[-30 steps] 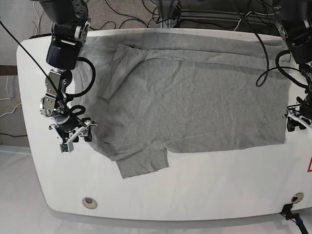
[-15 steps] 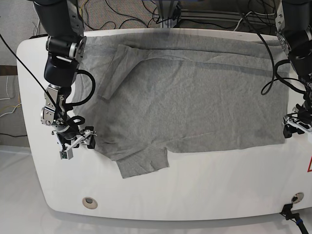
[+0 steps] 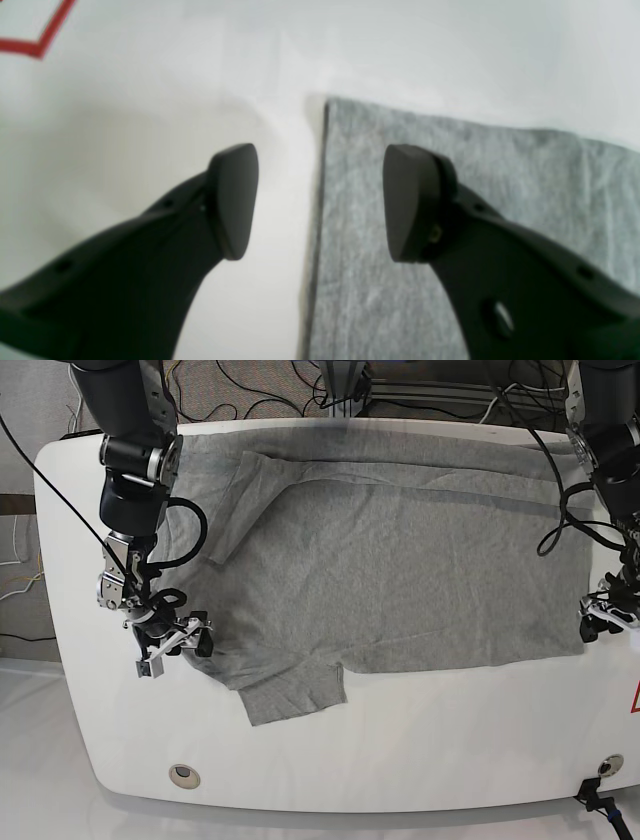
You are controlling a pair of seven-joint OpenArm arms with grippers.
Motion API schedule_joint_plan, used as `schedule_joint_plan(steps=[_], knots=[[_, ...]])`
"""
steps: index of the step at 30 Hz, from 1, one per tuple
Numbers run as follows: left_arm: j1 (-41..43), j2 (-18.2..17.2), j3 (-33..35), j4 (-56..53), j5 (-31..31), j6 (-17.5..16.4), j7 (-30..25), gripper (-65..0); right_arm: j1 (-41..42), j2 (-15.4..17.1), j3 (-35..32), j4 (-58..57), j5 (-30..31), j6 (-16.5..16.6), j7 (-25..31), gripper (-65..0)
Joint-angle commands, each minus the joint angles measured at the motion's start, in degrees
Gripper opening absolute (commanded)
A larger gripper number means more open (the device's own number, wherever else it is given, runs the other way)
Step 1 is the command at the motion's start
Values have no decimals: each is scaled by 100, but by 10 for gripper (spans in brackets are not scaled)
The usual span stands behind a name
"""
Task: Fold the T-shirt properly
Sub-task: 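Move both grippers down to grasp the shirt hem corners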
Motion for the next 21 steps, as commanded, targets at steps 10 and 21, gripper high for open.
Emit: schedule_joint_plan(steps=[10,21], knots=[[-139,-133,-20,92,-74,-25,-185,-277,-81,55,4,88,17,647,10,-265],[-139,-133,-20,92,-92,-25,-185,-279,-64,55,4,88,26,717,37,-523]])
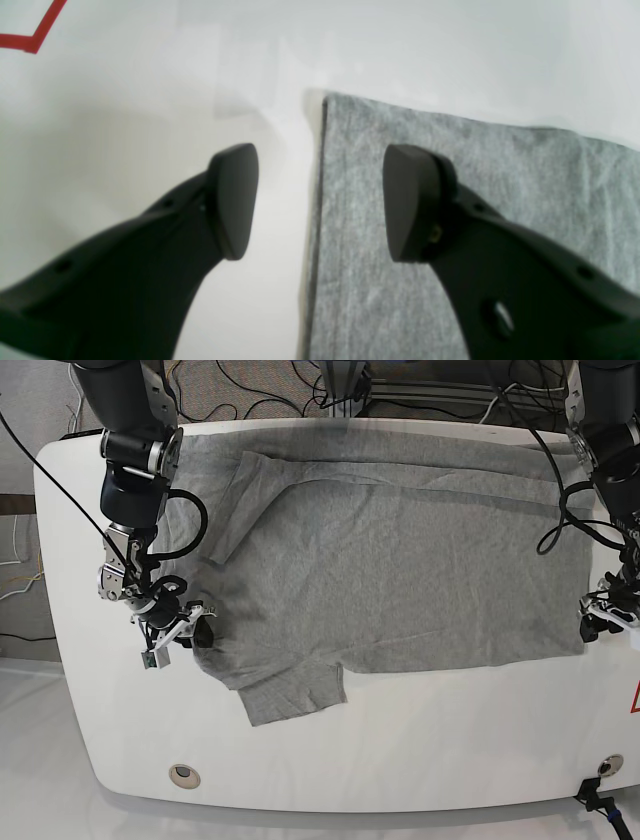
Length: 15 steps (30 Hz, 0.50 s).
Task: Fold the T-shirt properly
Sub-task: 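Move both grippers down to grasp the shirt hem corners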
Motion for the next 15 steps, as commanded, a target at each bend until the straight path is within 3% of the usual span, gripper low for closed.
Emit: schedule_joint_plan(steps=[1,2,15], knots=[[-139,-135,-20,96,-94,-30,-148,-279,124,40,4,51,-14,5,-68,-587],[-139,-135,-20,96,-94,-30,-148,-279,124,40,4,51,-22,5,-68,-649],[-166,-126,-46,-396,-111,-30,-175,-277,107,57,4,60,-31,22,-68,-650]])
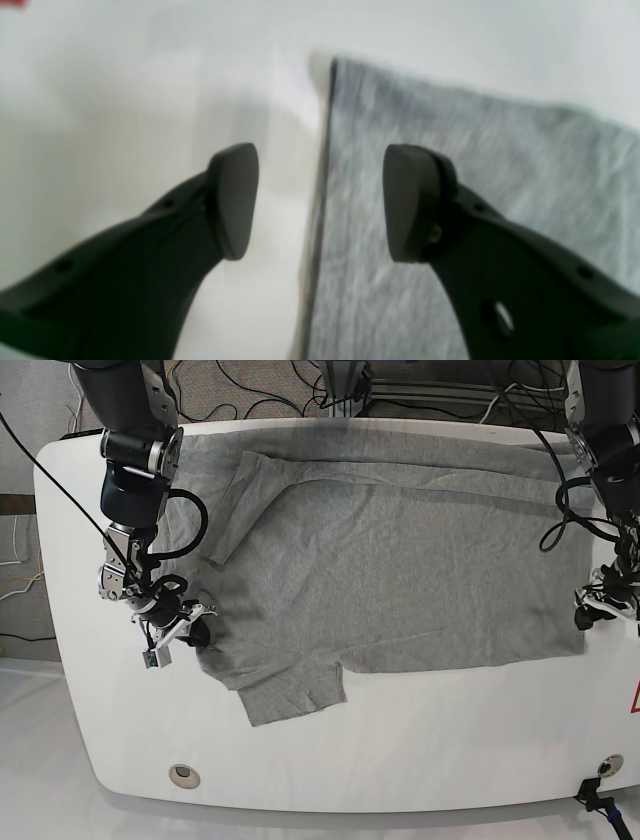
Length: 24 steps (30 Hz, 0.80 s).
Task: Fold the T-shirt properly
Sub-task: 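Move both grippers down to grasp the shirt hem corners, then lift the hem and fold it over onto the folded edge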
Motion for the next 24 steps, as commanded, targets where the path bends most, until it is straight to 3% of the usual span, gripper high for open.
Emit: schedule_joint_plan(steps=[1,8,15,24], knots=[[-212,-113,-18,6,-79,-30,-135,-277,122,57,4,62,-7,25,-29,-650],[-317,89,-9,-258,-61,181,-135,-279,113,66,4,62,2,25,-29,-650],[-309,317,0,-258,-79,181,-135,-280,113,83,4,62,10,25,-29,-650],[-309,397,0,-223,-96,-161,-135,-280,113,92,4,62,2,25,-29,-650]])
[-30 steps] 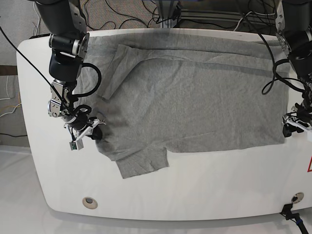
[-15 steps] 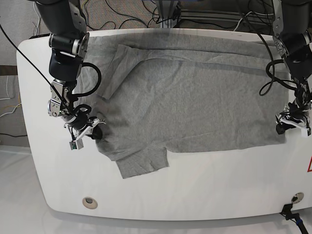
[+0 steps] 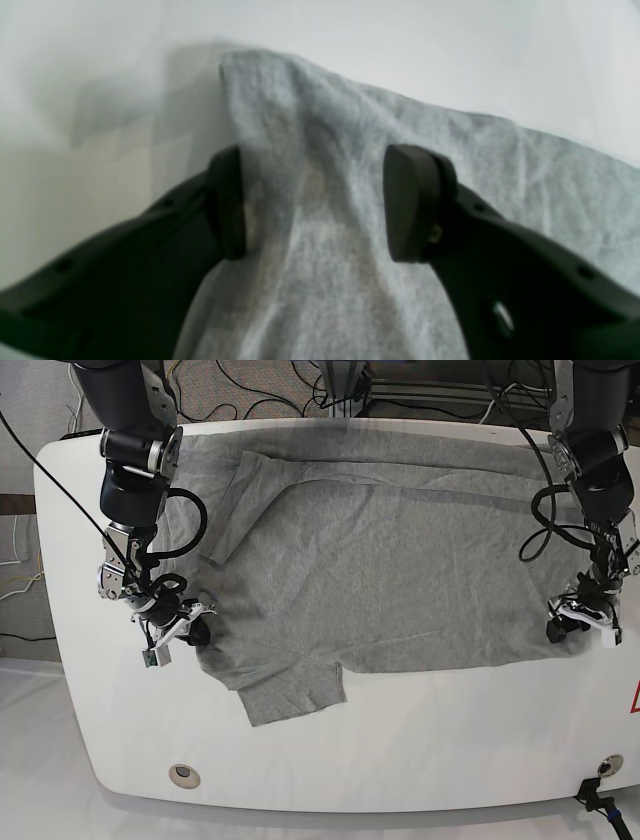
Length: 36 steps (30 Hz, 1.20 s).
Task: Fold the T-shirt properly
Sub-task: 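Lift the hem and fold it over onto the folded edge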
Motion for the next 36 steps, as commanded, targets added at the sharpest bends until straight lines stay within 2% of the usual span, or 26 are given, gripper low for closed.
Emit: schedule_joint_plan(steps=[1,4,6,11,18,24,27,34,36], knots=[[-94,-75,4,55,-7,-13,81,-280,128,77,4,62,-3,20,-31,-650],[-94,-75,-13,55,-7,-57,81,-281,128,77,4,62,-3,20,-31,-650],[-94,-75,-13,55,-15,-74,81,-307,128,77,4,62,-3,20,-22,-650],[-94,-75,-13,55,-15,-83,81,-498,128,77,4,62,6,29,-22,-650],[-94,-75,-13,55,2,-48,81,-650,128,77,13,62,15,29,-22,-650],[-94,-75,-13,55,2,-48,81,-650,32,165,22,106,32,29,321,-650],[-94,-84,-13,81,-7,-83,81,-650,14,165,22,387,32,29,303,-650],[152,-84,-22,872,-7,-92,99,-650,-65,349,22,959,24,29,277,-650],[196,-84,-22,978,-7,-92,99,-650,-74,429,22,1073,32,29,110,-650]])
